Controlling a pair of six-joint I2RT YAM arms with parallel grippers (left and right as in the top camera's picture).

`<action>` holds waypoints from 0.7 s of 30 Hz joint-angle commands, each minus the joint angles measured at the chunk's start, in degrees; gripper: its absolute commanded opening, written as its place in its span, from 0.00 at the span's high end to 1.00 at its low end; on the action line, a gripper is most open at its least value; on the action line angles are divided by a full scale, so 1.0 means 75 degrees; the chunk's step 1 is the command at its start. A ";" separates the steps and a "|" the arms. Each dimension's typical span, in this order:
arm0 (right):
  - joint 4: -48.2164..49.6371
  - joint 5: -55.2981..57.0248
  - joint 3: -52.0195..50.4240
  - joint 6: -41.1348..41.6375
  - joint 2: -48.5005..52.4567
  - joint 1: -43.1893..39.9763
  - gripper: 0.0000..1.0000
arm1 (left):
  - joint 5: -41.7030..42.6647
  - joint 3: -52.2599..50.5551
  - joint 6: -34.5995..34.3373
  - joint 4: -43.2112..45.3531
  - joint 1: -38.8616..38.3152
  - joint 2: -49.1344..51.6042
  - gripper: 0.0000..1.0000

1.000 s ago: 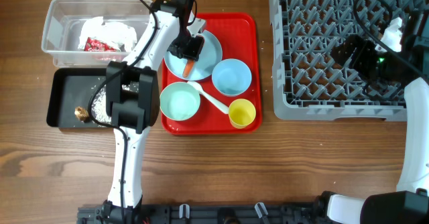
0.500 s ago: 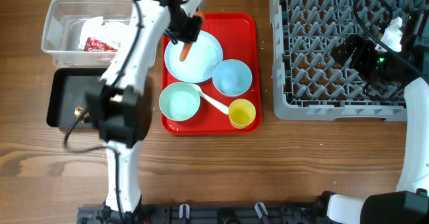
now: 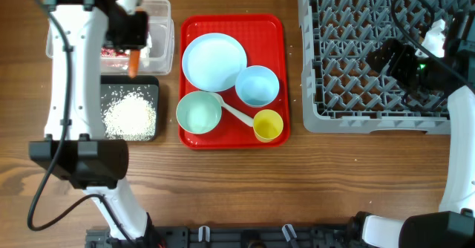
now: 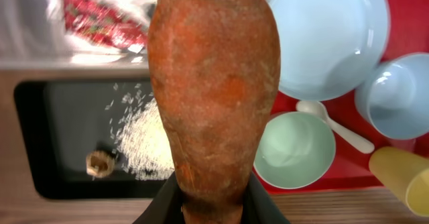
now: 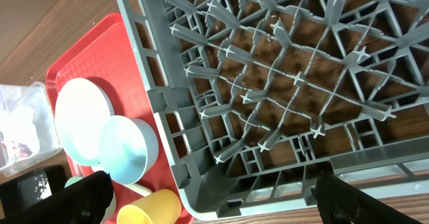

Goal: Sort waste into correct bins and load items into the dishwasher rack
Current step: 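Carry the carrot left and drop it onto the black tray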

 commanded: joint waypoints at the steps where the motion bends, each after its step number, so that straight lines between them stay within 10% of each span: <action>1: -0.0009 -0.0064 0.0079 -0.0131 0.0073 0.0055 0.00 | -0.0076 -0.0210 -0.1148 -0.0102 0.0711 -0.0221 0.93; 21: 0.0108 -0.0067 0.0079 -0.0102 0.0073 0.0055 0.00 | -0.0358 -0.4124 -0.2241 0.1498 0.3206 -0.0221 0.91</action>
